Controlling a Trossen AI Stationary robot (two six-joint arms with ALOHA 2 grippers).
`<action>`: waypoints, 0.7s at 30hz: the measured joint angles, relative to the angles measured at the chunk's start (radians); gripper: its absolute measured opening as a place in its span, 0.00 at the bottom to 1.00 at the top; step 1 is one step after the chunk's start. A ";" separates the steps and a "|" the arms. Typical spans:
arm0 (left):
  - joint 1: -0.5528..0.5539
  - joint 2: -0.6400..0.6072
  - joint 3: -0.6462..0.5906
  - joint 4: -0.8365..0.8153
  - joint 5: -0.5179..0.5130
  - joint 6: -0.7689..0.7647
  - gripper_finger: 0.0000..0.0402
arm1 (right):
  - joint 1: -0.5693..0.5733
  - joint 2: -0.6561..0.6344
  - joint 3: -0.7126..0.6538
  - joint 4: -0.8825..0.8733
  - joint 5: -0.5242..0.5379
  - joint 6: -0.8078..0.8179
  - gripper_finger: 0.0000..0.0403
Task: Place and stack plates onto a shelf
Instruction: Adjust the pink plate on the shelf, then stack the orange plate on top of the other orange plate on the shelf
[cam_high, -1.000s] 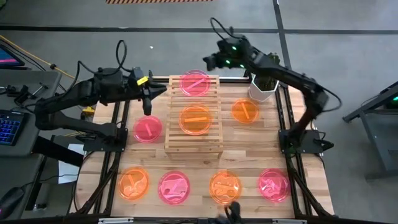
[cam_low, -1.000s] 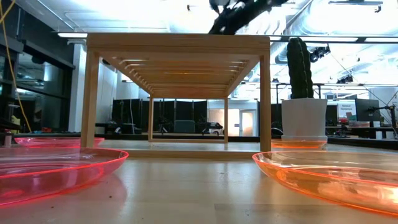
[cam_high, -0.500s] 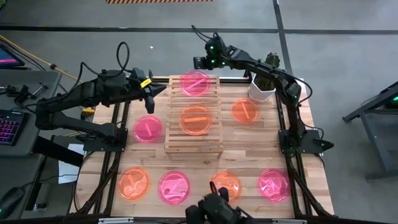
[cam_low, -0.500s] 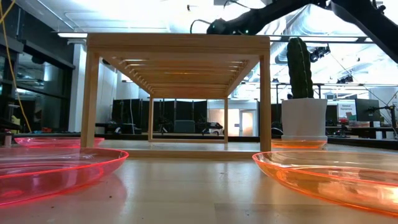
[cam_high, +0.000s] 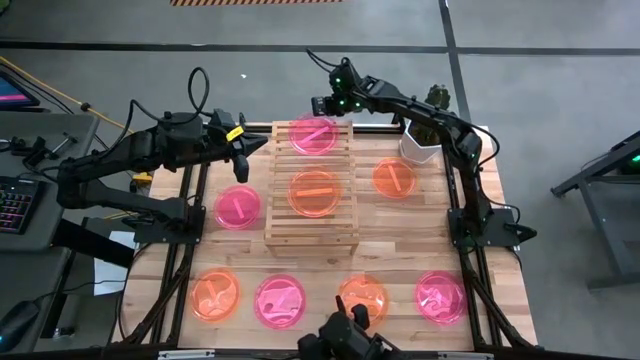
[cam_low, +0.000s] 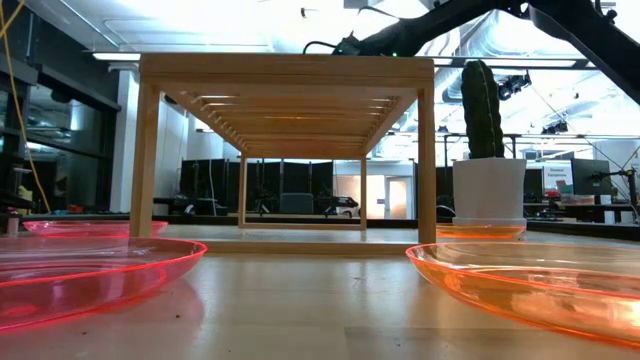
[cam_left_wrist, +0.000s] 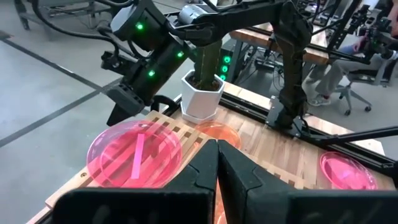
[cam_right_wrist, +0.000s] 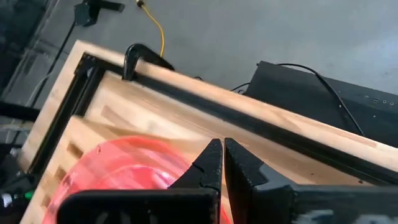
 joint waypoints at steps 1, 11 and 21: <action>0.000 0.000 0.000 0.000 0.000 0.000 0.00 | 0.004 0.000 0.000 -0.001 -0.005 -0.008 0.00; 0.000 0.000 0.000 -0.002 0.001 0.001 0.00 | 0.028 -0.011 -0.001 -0.053 -0.035 -0.066 0.00; 0.001 0.000 0.000 -0.007 -0.002 0.054 0.00 | 0.005 -0.182 -0.002 -0.218 0.021 -0.269 0.00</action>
